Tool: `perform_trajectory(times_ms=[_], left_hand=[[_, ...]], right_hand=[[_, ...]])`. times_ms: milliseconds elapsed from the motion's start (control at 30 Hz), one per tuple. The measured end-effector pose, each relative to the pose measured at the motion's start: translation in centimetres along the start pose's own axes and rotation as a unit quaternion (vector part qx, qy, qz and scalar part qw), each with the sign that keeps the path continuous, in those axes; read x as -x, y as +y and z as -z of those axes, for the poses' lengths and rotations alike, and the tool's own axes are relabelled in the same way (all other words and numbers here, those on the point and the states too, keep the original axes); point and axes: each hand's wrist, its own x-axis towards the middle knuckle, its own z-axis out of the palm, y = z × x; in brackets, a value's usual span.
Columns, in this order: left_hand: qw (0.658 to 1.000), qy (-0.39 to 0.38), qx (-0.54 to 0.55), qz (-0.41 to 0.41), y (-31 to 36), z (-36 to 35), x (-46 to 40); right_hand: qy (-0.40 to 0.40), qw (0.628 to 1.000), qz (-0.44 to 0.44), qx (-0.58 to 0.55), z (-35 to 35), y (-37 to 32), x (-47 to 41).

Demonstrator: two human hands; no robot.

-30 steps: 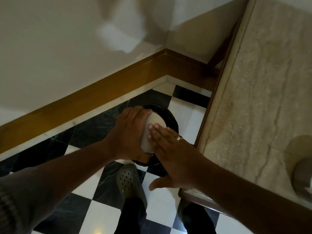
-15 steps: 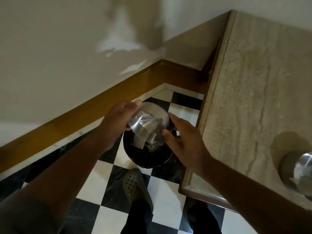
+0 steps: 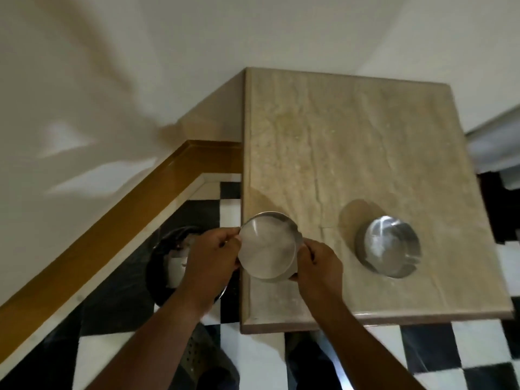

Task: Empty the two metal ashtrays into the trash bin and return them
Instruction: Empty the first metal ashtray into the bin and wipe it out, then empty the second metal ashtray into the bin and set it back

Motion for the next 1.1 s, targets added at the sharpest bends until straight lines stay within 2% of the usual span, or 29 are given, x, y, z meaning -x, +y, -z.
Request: perform_trajectory(times_ms=[200,533,600,667,733,800,933,1100], left_hand=[[0.998,-0.022,-0.064,0.008,0.5,-4.9,-1.2],[0.998,0.026,-0.054,0.029,0.7,-6.7,-2.4],[0.994,0.067,-0.088,0.010,1.0,-6.9,-2.0],[0.975,0.147,-0.159,-0.045,1.8,-7.6,-0.8],[0.969,0.164,-0.162,-0.089,2.6,-8.9,0.8],[0.973,0.137,-0.156,-0.101,3.3,-11.5,1.9],[0.982,0.069,-0.157,-0.075,4.6,-17.7,2.2],[0.989,0.039,-0.137,0.040,6.7,-21.9,0.2]], right_hand=[[0.044,0.998,-0.038,0.001,2.3,3.0,-1.2],[0.030,1.000,-0.007,0.001,2.2,4.1,-3.2],[0.013,1.000,-0.013,-0.004,2.4,4.1,-2.7],[0.001,1.000,-0.024,-0.020,3.2,4.3,-1.8],[0.006,0.997,-0.063,-0.053,3.9,4.7,-0.7],[0.023,0.982,-0.145,-0.120,4.9,5.6,0.0],[0.080,0.908,-0.314,-0.267,8.1,8.0,0.0],[0.100,0.835,-0.383,-0.382,13.0,10.0,-1.9]])
